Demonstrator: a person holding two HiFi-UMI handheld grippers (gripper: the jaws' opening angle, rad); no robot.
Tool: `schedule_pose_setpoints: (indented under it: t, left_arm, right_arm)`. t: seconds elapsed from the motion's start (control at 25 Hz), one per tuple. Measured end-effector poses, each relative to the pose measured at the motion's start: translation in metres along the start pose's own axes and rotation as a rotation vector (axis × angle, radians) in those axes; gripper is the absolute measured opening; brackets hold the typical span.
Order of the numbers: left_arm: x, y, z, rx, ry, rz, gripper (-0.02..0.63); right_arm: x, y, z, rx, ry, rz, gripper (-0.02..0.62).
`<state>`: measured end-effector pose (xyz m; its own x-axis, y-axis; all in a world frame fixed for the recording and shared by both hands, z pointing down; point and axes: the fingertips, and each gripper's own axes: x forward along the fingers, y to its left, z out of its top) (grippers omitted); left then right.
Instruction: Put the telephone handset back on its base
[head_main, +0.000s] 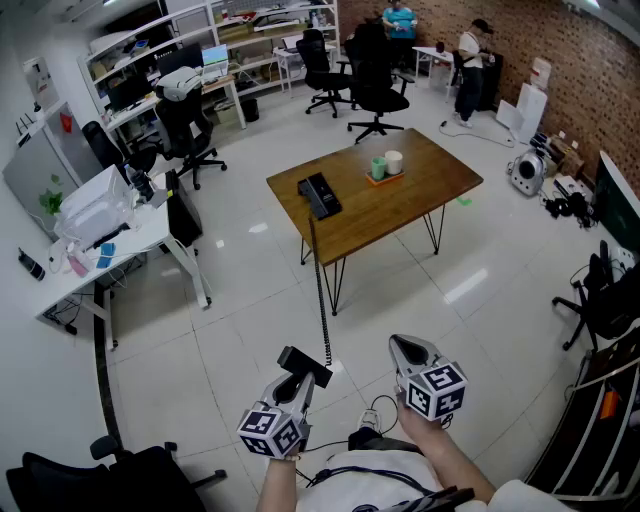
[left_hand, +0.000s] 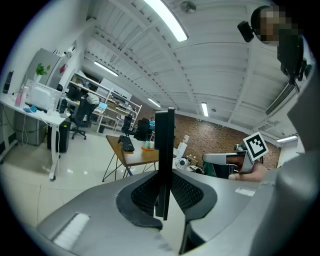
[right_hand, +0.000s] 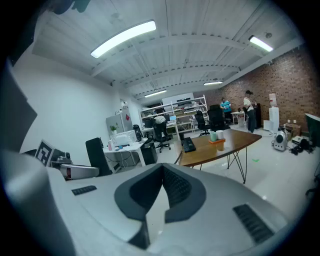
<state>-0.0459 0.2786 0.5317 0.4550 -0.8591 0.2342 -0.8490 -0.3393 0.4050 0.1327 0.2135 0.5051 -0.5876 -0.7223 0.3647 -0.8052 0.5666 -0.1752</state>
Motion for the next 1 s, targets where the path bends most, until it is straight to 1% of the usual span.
schedule_pose_setpoints:
  t: [0.28, 0.76, 1.0]
  left_arm:
    - [0.023, 0.007, 0.012, 0.009, 0.004, 0.013, 0.074]
    - [0.075, 0.014, 0.03, 0.012, -0.008, 0.061, 0.074]
    - [0.086, 0.017, 0.033, 0.008, -0.008, 0.087, 0.074]
  right_arm:
    - [0.018, -0.014, 0.011, 0.002, 0.0, 0.021, 0.0]
    - [0.043, -0.065, 0.024, 0.009, -0.003, 0.064, 0.0]
    - [0.054, -0.076, 0.024, 0.015, 0.007, 0.088, 0.0]
